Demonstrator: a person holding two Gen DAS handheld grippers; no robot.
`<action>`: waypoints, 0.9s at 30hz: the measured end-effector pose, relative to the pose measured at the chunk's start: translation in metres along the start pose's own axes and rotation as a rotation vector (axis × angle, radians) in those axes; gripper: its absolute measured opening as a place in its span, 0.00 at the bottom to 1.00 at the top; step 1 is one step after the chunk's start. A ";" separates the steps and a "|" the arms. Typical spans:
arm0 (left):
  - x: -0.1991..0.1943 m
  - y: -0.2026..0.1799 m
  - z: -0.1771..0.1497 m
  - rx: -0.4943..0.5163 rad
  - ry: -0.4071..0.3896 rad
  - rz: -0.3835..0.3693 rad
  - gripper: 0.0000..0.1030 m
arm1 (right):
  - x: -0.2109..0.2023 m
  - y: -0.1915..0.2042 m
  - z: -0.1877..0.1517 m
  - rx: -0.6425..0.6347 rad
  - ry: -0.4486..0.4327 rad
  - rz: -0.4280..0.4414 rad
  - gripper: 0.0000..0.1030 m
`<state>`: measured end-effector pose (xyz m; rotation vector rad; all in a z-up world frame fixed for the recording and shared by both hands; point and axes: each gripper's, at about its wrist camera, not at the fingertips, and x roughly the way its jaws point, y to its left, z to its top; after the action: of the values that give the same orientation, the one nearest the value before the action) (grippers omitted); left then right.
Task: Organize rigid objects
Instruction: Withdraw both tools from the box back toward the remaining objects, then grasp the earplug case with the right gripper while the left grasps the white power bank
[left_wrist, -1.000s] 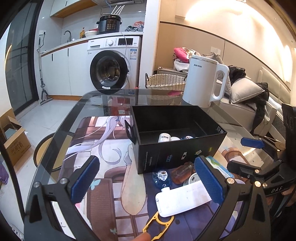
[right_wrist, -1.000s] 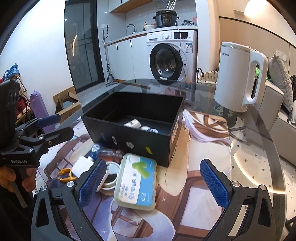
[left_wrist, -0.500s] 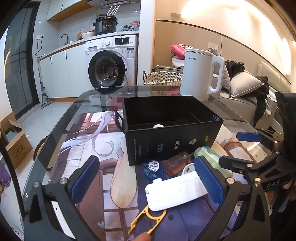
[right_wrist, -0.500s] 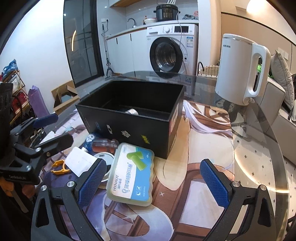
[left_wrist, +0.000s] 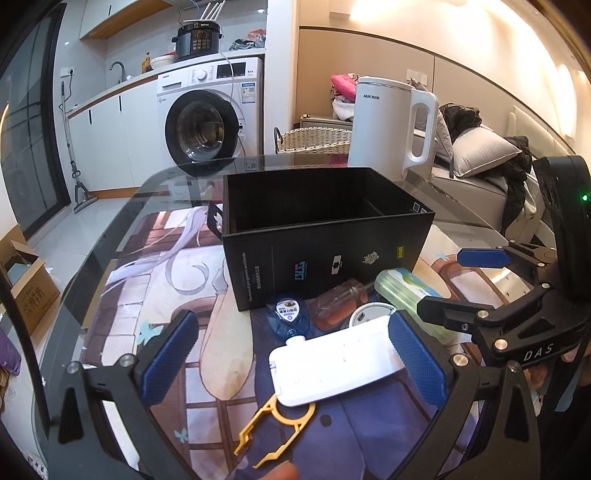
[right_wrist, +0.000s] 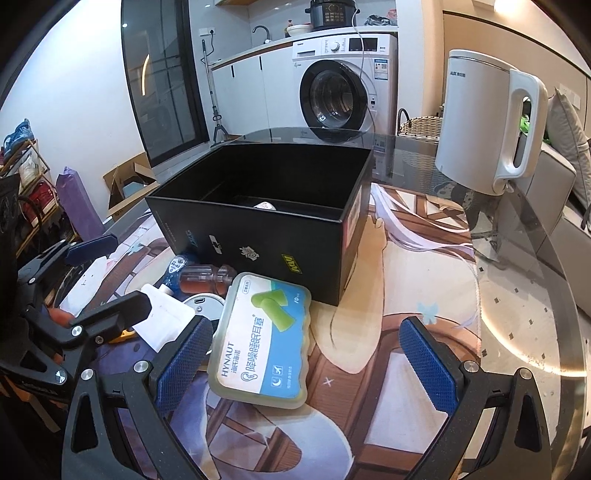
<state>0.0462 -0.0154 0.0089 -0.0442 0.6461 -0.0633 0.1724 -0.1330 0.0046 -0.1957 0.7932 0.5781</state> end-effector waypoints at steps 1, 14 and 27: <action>0.001 -0.001 0.000 0.000 0.004 0.000 1.00 | 0.001 0.001 0.000 -0.002 0.001 -0.001 1.00; 0.010 -0.008 -0.003 0.027 0.051 -0.039 1.00 | 0.015 -0.004 -0.004 -0.003 0.053 -0.024 1.00; 0.017 -0.018 -0.004 0.071 0.106 -0.051 1.00 | 0.030 -0.001 -0.007 -0.040 0.133 -0.056 1.00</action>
<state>0.0562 -0.0347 -0.0033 0.0114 0.7487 -0.1383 0.1856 -0.1239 -0.0222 -0.2946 0.9025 0.5318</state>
